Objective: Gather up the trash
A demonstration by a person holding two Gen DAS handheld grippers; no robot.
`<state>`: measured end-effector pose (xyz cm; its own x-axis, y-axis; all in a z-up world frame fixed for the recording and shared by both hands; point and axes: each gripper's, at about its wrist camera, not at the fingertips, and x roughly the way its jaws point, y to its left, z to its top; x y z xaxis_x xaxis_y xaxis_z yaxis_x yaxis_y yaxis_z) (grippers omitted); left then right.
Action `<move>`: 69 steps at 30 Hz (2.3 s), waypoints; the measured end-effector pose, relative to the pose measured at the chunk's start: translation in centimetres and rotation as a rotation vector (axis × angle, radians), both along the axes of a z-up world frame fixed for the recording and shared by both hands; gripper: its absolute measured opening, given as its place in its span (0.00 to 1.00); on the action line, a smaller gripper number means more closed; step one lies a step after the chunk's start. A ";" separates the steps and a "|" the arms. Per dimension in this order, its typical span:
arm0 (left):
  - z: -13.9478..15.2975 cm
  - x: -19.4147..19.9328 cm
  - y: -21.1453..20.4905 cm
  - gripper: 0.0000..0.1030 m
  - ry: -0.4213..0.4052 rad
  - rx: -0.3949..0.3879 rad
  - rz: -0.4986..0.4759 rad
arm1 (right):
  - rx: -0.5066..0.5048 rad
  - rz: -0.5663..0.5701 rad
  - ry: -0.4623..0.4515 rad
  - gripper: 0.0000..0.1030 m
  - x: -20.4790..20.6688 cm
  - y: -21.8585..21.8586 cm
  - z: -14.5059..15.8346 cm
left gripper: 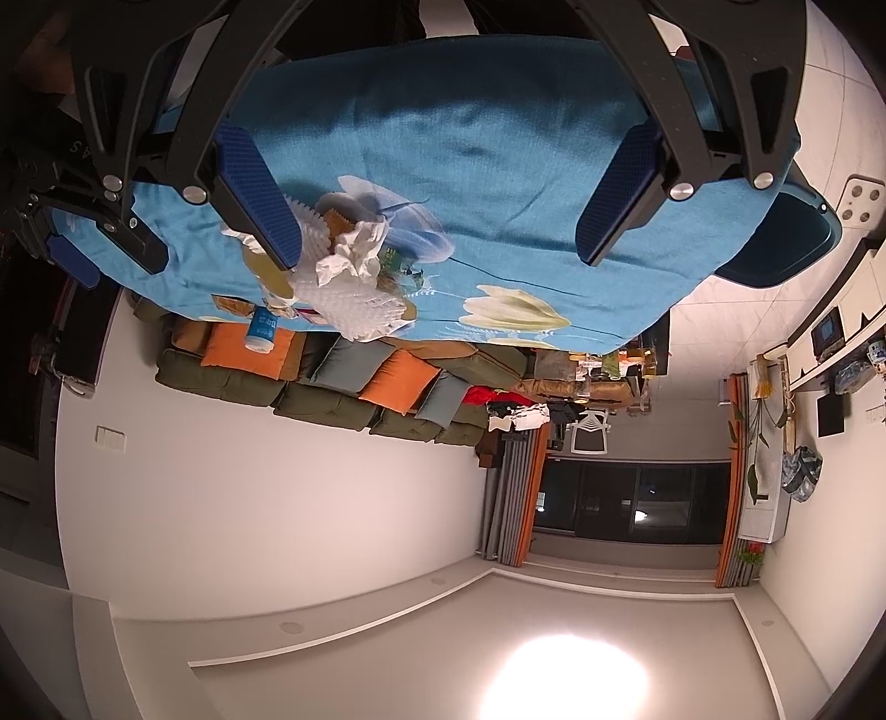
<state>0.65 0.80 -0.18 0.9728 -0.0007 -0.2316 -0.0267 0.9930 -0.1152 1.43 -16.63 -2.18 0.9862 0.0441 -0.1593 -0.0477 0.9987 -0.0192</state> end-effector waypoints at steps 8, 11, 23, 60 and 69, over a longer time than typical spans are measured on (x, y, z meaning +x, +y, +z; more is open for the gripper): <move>0.2 0.5 0.4 0.95 0.020 -0.026 0.001 | 0.012 0.006 0.006 0.94 0.6 -0.4 0.4; 0.4 0.6 0.4 0.95 0.017 -0.029 -0.004 | 0.013 0.005 0.007 0.94 0.8 -0.5 0.6; 1.6 1.4 -0.2 0.95 0.000 -0.008 -0.035 | 0.021 -0.002 0.033 0.94 2.1 -1.3 1.3; 1.7 9.8 -2.3 0.95 0.110 0.048 -0.089 | 0.022 0.007 0.272 0.94 9.2 -2.1 -1.6; 1.1 16.7 -3.8 0.95 0.204 0.026 -0.153 | 0.059 0.020 0.396 0.85 12.9 -2.9 -3.6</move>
<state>17.36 -2.97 0.92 0.8951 -0.1358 -0.4247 0.1042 0.9898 -0.0970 14.33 -19.51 -5.74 0.8481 0.0827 -0.5233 -0.0589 0.9963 0.0621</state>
